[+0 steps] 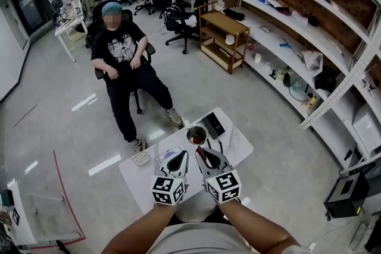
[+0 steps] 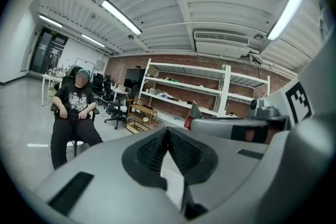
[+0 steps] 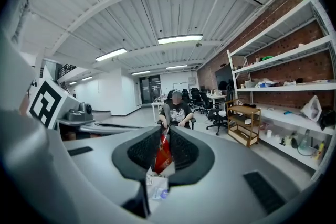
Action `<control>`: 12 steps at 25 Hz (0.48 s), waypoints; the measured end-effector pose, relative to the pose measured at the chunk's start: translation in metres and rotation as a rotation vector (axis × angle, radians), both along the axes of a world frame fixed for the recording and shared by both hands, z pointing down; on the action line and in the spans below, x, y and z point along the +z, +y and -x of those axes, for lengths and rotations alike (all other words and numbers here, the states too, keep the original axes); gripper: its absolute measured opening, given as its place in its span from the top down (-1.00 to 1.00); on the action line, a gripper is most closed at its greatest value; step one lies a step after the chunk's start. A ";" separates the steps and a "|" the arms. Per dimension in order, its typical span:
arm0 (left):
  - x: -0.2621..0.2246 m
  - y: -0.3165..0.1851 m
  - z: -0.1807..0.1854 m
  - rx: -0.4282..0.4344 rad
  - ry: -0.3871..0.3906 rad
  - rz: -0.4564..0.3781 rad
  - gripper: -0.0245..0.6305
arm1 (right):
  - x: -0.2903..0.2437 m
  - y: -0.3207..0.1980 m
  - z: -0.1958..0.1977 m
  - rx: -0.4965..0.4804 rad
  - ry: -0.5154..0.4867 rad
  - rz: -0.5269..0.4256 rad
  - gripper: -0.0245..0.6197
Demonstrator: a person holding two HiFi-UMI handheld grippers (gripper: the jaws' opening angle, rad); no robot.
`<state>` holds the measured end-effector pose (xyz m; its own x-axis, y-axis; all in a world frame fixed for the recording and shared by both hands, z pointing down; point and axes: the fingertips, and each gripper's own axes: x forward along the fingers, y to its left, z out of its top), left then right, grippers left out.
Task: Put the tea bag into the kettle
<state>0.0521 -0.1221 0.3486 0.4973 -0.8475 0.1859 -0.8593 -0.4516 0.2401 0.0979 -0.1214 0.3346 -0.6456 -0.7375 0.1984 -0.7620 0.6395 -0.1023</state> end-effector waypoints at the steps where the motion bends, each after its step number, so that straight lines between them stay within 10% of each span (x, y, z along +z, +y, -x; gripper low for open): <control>1: -0.002 -0.005 -0.011 -0.013 0.001 0.000 0.90 | -0.002 -0.004 -0.011 -0.017 0.002 -0.002 0.76; 12: -0.016 -0.033 -0.080 -0.164 -0.012 -0.032 0.90 | -0.007 -0.033 -0.081 -0.174 -0.010 -0.005 0.76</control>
<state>0.1318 -0.1552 0.3330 0.3501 -0.9226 0.1622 -0.9247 -0.3127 0.2171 0.1787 -0.1539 0.3274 -0.7657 -0.6152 0.1879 -0.6384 0.7625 -0.1053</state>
